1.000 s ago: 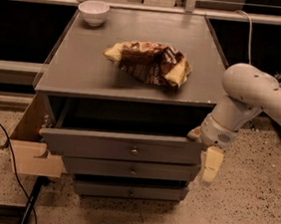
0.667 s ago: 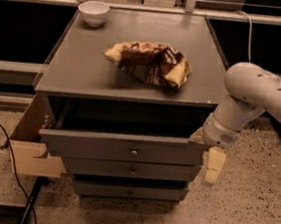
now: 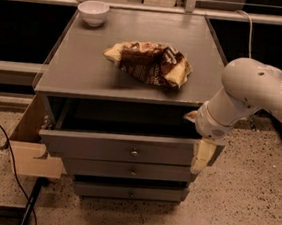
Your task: Open top drawer
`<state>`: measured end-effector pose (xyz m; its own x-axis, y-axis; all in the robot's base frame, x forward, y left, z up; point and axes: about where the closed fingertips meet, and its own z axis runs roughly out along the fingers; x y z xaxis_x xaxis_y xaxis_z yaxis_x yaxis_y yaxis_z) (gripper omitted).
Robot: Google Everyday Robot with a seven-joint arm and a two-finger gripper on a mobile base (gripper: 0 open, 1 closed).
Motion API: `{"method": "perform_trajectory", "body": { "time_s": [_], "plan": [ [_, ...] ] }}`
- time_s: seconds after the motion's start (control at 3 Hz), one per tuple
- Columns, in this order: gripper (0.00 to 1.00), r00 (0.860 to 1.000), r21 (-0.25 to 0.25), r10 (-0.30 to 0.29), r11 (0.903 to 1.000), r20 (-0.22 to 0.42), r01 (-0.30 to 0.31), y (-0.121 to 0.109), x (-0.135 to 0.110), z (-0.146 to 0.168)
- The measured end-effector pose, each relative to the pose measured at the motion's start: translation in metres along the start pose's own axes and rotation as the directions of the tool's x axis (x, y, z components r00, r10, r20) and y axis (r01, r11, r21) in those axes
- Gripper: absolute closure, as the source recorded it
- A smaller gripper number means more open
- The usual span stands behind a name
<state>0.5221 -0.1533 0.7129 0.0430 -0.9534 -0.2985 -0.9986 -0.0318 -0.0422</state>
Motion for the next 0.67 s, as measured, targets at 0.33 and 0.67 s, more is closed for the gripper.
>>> {"method": "perform_trajectory", "body": {
  "time_s": [0.33, 0.67],
  "plan": [
    [0.00, 0.998, 0.112, -0.066, 0.9916, 0.007, 0.065, -0.026, -0.019, 0.001],
    [0.00, 0.997, 0.128, -0.077, 0.9891, 0.026, 0.073, -0.038, -0.024, 0.014]
  ]
}}
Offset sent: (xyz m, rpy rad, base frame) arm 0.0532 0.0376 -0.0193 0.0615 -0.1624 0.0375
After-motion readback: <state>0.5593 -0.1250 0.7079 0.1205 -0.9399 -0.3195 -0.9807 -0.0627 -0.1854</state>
